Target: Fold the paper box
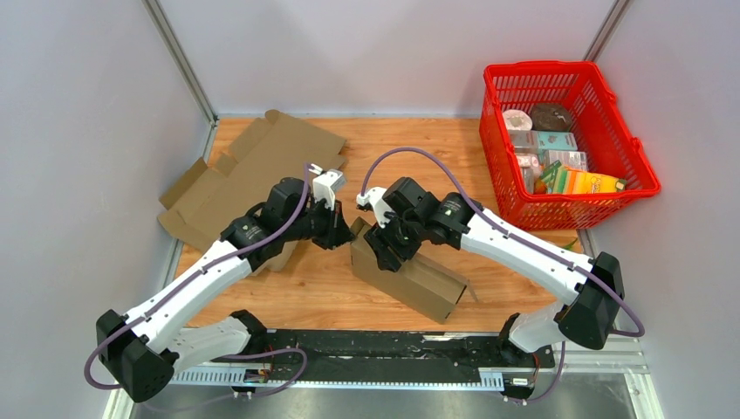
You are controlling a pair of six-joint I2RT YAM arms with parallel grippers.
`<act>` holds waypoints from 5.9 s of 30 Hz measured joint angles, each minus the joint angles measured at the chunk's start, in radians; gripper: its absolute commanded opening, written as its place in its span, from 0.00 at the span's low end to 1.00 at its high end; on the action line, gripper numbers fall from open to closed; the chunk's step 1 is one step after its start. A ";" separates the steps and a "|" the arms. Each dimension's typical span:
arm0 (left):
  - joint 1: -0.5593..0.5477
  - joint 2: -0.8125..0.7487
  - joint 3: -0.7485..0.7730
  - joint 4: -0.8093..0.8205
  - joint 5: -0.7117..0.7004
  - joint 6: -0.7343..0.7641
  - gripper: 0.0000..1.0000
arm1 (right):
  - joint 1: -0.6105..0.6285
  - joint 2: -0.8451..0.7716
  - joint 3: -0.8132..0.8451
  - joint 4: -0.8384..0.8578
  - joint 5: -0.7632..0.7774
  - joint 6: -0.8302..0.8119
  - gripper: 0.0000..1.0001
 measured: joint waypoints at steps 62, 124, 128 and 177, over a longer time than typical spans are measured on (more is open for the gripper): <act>-0.021 -0.003 -0.042 0.048 -0.013 0.008 0.00 | -0.048 -0.591 -0.080 -0.449 0.197 0.575 0.81; -0.059 -0.192 -0.135 -0.012 -0.421 -0.296 0.00 | -0.176 -0.399 -0.092 -0.306 0.222 0.341 0.06; -0.057 -0.192 -0.135 -0.019 -0.437 -0.296 0.00 | -0.192 -0.381 -0.053 -0.311 0.181 0.398 0.00; -0.063 -0.280 -0.275 0.154 -0.472 -0.297 0.00 | -0.089 -0.618 -0.301 -0.045 0.384 0.583 0.74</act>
